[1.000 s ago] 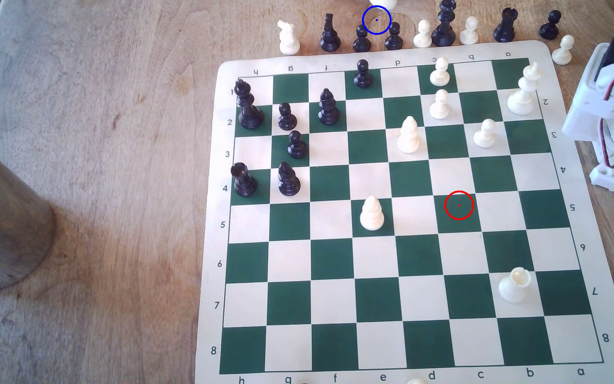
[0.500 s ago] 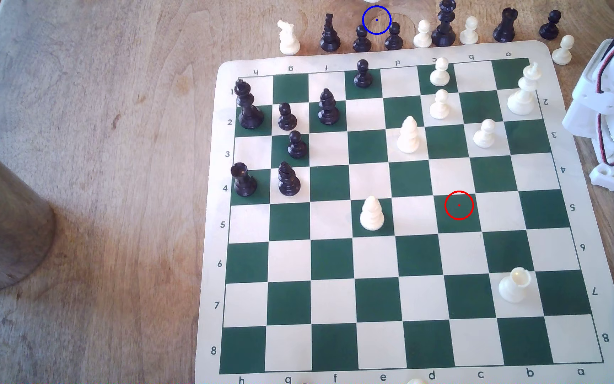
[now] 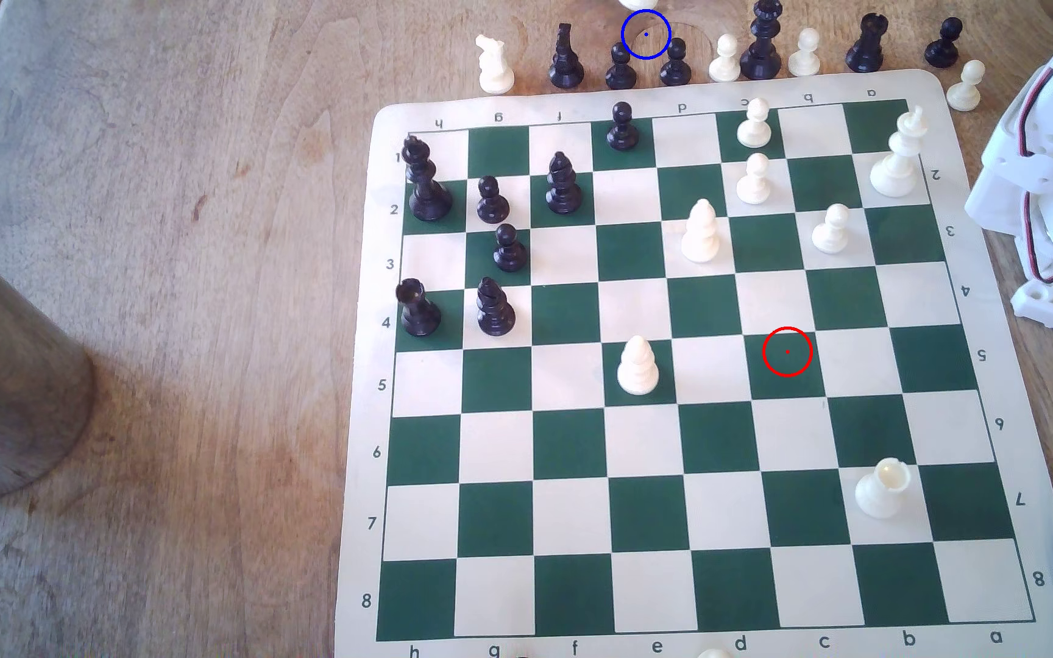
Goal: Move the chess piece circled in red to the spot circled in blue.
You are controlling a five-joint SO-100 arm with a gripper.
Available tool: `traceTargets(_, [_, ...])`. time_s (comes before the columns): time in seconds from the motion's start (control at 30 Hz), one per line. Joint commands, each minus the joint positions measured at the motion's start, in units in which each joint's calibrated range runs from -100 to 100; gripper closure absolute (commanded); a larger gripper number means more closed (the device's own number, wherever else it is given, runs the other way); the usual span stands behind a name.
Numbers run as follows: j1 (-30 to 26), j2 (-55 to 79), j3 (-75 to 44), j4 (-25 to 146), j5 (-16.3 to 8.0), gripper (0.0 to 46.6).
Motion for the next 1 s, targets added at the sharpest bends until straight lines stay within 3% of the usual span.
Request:
traceTargets(0.0, [-0.2, 1.1, -1.9, -2.8, 0.3, 46.3])
traceTargets(0.53, [0.4, 6.7, -0.9, -6.4, 2.6, 46.3])
traceTargets(0.87, [0.3, 7.4, 0.3, -6.7, 6.6, 45.9])
traceTargets(0.97, [0.1, 7.7, 0.8, -6.7, 6.7, 45.9])
